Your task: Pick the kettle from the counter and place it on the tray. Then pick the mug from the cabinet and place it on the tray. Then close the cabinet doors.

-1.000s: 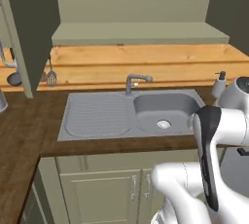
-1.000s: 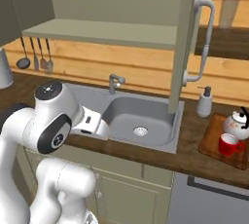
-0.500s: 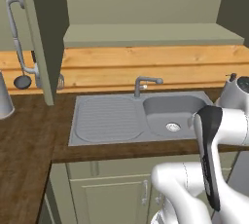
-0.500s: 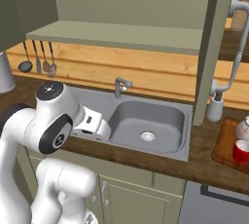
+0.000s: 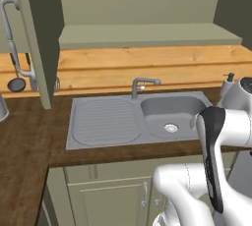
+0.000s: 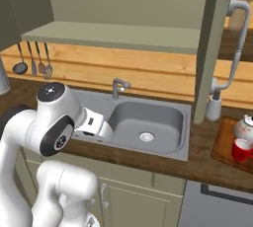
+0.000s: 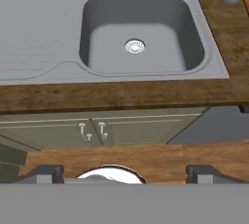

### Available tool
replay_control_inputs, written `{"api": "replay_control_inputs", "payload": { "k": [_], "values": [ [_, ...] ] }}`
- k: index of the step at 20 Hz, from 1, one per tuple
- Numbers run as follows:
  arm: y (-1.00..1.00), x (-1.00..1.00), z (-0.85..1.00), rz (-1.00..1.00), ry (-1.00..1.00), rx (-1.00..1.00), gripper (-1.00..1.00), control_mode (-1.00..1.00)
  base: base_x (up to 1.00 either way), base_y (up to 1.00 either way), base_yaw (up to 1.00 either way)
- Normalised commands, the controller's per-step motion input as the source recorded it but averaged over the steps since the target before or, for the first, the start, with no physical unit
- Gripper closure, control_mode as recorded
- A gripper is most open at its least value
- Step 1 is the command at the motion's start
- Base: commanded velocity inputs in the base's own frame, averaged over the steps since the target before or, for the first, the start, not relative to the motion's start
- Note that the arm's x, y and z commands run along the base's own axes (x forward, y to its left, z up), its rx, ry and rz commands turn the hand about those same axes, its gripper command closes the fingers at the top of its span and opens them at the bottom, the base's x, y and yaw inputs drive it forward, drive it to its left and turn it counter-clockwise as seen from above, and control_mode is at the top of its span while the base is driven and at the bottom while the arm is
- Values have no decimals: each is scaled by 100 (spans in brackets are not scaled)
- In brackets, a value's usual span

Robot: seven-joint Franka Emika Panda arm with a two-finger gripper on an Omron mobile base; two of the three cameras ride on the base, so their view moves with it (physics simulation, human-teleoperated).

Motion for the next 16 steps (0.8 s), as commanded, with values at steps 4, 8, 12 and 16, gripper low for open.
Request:
{"api": "replay_control_inputs", "payload": {
  "k": [4,8,12,16],
  "values": [
    [0,0,0,0,0,0,-100,100,0,0,-20],
    [0,0,0,0,0,0,-100,100,1,0,-13],
    [0,0,0,0,0,0,-100,100,12,0,0],
    [0,0,0,0,0,0,-100,100,1,-3,0]
  ]
}}
